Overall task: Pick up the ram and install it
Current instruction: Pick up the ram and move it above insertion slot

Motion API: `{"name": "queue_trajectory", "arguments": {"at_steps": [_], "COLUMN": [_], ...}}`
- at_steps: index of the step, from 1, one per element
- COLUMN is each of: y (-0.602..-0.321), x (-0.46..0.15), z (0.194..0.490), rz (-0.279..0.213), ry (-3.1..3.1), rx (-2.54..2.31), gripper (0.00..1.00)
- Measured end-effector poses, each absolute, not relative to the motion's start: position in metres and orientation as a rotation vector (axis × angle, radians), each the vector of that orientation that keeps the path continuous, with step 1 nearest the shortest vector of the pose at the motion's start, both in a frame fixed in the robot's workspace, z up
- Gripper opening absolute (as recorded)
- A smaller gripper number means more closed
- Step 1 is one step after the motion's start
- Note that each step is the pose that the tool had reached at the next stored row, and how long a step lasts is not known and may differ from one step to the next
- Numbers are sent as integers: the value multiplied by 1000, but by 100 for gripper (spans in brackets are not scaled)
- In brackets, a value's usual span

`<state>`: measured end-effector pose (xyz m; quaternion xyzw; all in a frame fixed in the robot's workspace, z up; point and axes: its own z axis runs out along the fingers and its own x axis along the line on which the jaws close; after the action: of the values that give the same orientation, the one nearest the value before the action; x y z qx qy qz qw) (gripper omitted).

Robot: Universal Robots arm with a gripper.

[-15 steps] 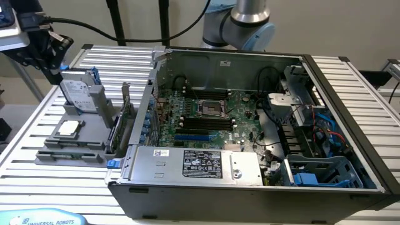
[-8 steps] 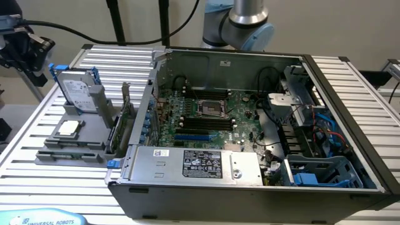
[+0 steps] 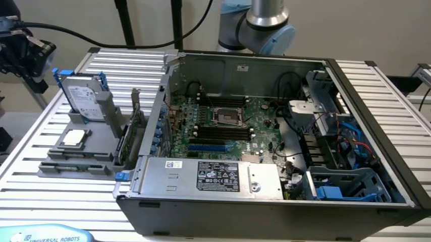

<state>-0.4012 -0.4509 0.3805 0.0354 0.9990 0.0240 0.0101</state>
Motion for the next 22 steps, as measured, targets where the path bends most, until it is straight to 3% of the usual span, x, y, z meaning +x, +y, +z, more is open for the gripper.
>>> {"name": "queue_trajectory", "arguments": {"at_steps": [22], "y": [-451], "x": [-401], "z": [380], "rz": [69], "ry": [3125], "rx": [-222], "gripper": [11]}}
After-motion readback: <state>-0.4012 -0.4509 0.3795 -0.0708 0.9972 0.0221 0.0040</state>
